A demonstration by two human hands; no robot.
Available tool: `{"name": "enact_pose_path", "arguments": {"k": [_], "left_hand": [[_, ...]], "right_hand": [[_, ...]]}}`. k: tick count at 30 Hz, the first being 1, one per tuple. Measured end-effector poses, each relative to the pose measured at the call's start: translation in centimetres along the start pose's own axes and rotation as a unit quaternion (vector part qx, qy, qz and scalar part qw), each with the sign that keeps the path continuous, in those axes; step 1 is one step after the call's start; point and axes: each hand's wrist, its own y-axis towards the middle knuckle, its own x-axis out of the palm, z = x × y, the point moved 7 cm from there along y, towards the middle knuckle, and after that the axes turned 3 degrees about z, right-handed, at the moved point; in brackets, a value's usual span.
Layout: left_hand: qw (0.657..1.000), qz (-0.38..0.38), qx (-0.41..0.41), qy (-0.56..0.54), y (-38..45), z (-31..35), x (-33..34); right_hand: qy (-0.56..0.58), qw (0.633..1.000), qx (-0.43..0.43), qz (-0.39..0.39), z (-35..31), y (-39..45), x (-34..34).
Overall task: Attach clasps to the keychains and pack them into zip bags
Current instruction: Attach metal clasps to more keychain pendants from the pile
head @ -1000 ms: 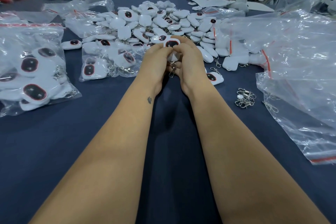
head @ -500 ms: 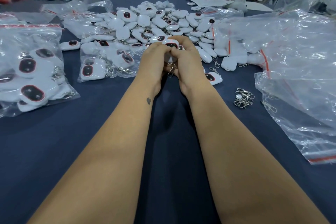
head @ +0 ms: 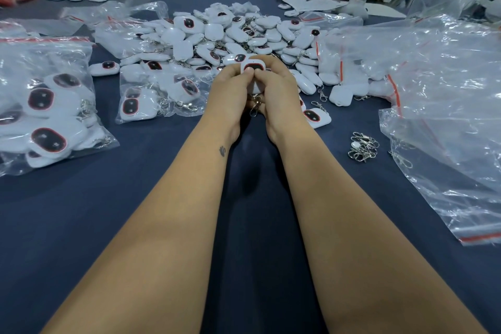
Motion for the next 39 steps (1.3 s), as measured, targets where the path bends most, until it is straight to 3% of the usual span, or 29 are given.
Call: {"name": "enact_pose_path", "arguments": {"k": [12,19,22,28,35,37,39], "left_hand": [[1.0,0.027,0.012,-0.001,-0.2,0.3,-0.1],[0.993,0.07,-0.02,-0.095,0.4,0.2,-0.9],[0.986,0.11,-0.005,-0.128,0.6,0.6,-1.8],[0.993,0.09,0.05,-0.055,0.1,1.1,-1.3],[0.99,0.093,0.098,-0.05,-0.1,2.0,-1.9],[0.977,0.15,0.154,0.012,-0.4,3.2,-2.8],[0.935,0.238,0.242,0.102,-1.3,5.0,-4.1]], "right_hand": [[-0.007,1.0,-0.006,-0.004,-0.1,-0.2,0.0],[-0.006,0.999,0.023,0.045,0.2,0.5,-1.1],[0.063,0.995,0.028,0.073,0.3,0.6,-1.8],[0.163,0.983,0.047,0.066,0.2,0.8,-1.8],[0.056,0.998,0.037,-0.017,0.2,0.4,-0.5],[0.061,0.998,0.032,0.006,0.2,0.5,-0.8],[0.081,0.995,0.035,0.036,0.4,0.7,-1.3]]}}
